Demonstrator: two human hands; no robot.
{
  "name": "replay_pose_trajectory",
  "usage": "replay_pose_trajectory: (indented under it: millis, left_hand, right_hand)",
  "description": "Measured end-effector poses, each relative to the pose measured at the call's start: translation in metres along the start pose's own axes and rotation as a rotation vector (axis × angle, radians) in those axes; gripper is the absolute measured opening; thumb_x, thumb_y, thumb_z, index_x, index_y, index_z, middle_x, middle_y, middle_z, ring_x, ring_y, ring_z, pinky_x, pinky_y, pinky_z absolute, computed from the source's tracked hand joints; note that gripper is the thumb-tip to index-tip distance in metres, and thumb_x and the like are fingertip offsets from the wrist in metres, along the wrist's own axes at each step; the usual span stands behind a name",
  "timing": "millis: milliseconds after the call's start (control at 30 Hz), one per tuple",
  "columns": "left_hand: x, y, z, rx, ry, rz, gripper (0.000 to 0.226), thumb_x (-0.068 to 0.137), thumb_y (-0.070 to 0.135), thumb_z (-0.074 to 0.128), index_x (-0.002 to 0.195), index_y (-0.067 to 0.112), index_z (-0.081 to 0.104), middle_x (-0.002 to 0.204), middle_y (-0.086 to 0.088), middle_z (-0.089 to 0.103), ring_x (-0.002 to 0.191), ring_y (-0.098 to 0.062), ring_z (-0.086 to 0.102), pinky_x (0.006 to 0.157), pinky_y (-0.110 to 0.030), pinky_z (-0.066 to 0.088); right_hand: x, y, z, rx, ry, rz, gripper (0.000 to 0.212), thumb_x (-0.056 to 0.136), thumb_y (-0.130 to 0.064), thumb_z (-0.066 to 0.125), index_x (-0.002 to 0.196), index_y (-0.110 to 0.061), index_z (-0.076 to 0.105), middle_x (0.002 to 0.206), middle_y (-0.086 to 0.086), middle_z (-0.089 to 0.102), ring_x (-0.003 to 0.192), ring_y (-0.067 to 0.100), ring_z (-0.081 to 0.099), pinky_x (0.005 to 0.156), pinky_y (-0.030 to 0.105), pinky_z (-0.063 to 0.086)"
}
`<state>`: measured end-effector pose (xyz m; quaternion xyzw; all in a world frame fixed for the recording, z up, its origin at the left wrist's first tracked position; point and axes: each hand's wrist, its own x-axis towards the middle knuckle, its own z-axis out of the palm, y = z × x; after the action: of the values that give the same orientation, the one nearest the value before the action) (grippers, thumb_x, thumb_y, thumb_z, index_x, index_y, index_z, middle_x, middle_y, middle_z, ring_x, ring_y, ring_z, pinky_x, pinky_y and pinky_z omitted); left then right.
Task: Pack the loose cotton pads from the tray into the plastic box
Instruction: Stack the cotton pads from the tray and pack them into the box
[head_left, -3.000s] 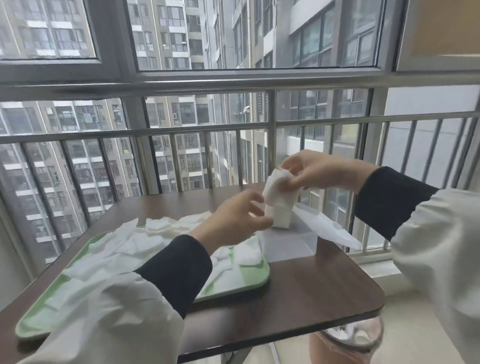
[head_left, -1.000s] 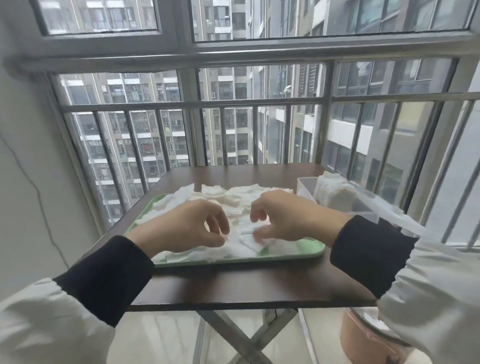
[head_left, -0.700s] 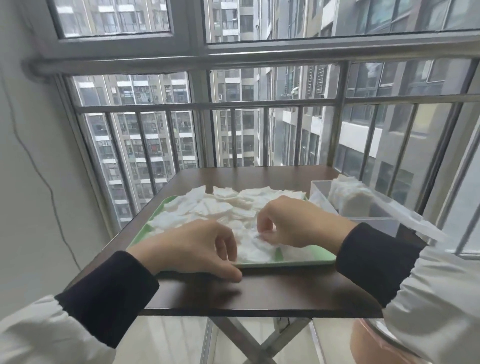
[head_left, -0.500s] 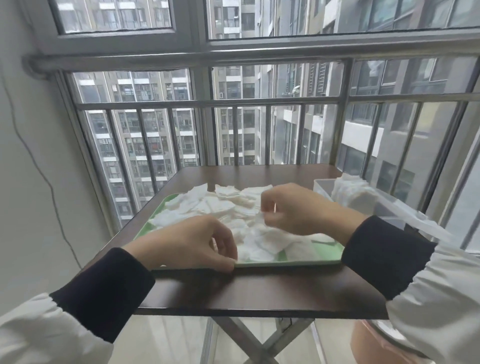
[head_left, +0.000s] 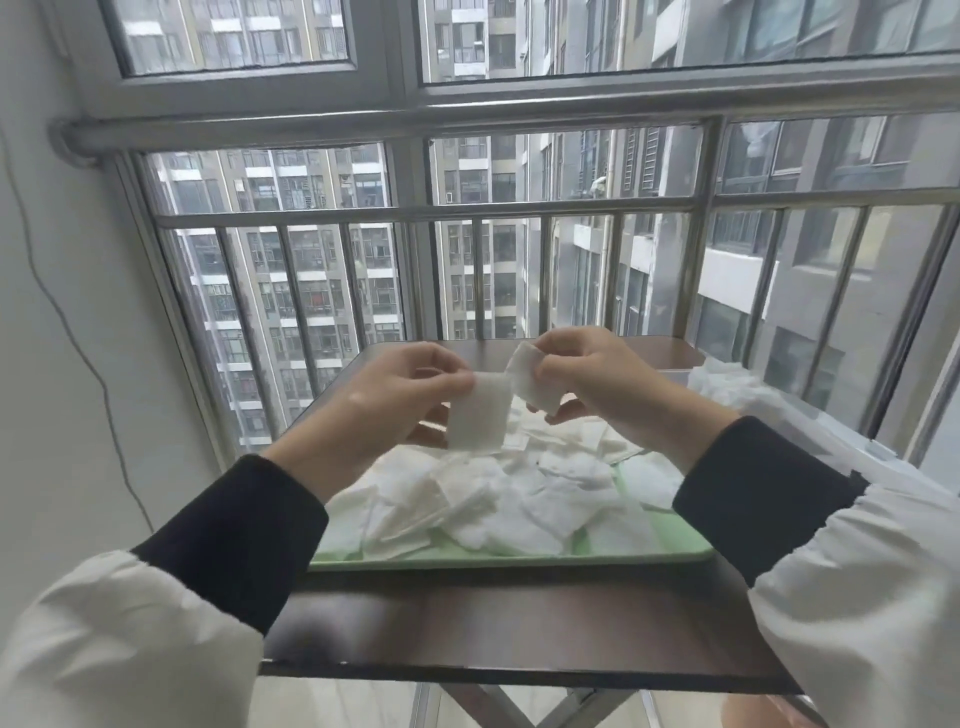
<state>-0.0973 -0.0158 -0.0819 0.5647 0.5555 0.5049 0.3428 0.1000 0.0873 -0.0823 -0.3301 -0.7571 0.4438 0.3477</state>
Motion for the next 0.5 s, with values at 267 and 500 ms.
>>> replay_pose_trajectory:
  millis: [267,500]
  left_hand:
    - [0.048,-0.005,0.04,-0.296,0.221,-0.15,0.019,0.102,0.002,0.048,0.111,0.017,0.057,0.108,-0.021,0.068,0.067,-0.03,0.076,0.05,-0.027,0.056]
    - [0.051,-0.015,0.047,-0.264,0.212,-0.058,0.03,0.097,-0.001,0.046,0.087,0.014,0.071,0.105,-0.018,0.069,0.071,-0.031,0.074,0.052,-0.028,0.056]
  right_hand:
    - [0.011,0.016,-0.006,0.434,0.236,0.051,0.022,0.091,-0.003,0.056,0.111,-0.006,0.064,0.099,0.008,0.063,0.087,0.021,0.06,0.076,0.035,0.051]
    - [0.005,0.016,-0.001,0.506,0.224,-0.044,0.022,0.083,-0.01,0.078,0.104,-0.009,0.07,0.096,0.008,0.077,0.088,0.021,0.07,0.075,0.031,0.051]
